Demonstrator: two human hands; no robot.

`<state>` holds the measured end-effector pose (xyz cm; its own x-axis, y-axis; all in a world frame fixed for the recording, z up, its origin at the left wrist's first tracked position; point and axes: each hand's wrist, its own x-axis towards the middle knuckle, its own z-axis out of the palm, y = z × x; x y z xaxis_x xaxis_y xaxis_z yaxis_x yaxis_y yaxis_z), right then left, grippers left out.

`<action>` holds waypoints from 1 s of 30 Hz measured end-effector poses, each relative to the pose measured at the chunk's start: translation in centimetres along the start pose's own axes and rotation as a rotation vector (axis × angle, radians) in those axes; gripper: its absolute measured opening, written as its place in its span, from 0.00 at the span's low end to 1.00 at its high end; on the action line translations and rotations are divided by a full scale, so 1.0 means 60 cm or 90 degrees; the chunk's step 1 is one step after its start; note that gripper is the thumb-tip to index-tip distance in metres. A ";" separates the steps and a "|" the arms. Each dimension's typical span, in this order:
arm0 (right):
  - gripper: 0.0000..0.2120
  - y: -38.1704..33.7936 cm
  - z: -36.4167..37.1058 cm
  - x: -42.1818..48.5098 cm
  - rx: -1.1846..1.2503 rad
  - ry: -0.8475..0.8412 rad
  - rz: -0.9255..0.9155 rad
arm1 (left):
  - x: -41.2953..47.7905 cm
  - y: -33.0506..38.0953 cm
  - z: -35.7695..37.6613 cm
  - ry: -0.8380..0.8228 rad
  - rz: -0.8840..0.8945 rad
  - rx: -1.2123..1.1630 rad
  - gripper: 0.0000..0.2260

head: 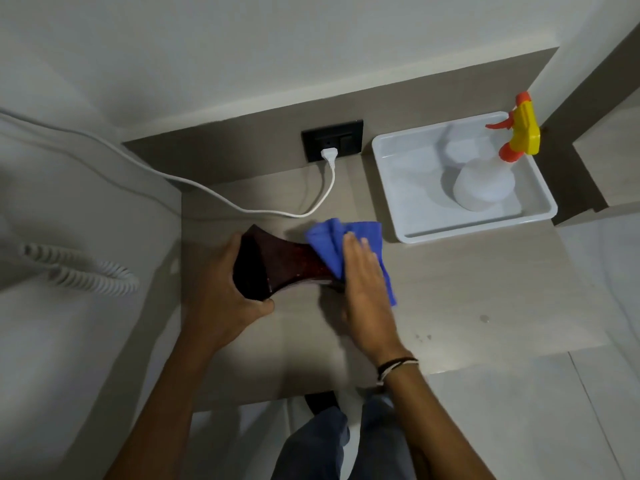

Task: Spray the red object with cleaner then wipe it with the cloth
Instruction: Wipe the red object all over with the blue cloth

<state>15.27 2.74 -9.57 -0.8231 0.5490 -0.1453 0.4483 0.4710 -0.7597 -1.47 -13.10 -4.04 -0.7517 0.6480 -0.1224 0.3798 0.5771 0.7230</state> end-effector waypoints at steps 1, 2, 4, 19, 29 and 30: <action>0.46 0.003 -0.003 0.002 0.003 0.000 0.025 | 0.004 0.001 0.001 -0.001 0.011 -0.002 0.36; 0.46 -0.017 0.001 0.001 0.027 -0.011 0.021 | 0.007 0.002 0.002 0.002 0.022 0.004 0.37; 0.45 -0.074 0.032 -0.006 0.073 -0.030 -0.089 | 0.009 0.005 0.003 -0.008 0.035 0.007 0.38; 0.51 -0.105 0.052 -0.030 0.117 -0.015 -0.181 | 0.016 0.020 0.002 -0.011 0.065 0.010 0.35; 0.46 -0.052 0.016 -0.004 0.128 0.000 -0.085 | 0.012 0.043 -0.004 0.019 0.075 0.103 0.38; 0.46 -0.075 0.027 -0.012 0.156 -0.009 -0.128 | 0.011 0.046 -0.002 0.026 0.077 0.100 0.37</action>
<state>13.30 -0.88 -7.07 -0.8925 0.4507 0.0160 0.1795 0.3874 -0.9043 -0.97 -11.15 -2.01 -0.7157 0.6984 -0.0112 0.5457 0.5691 0.6151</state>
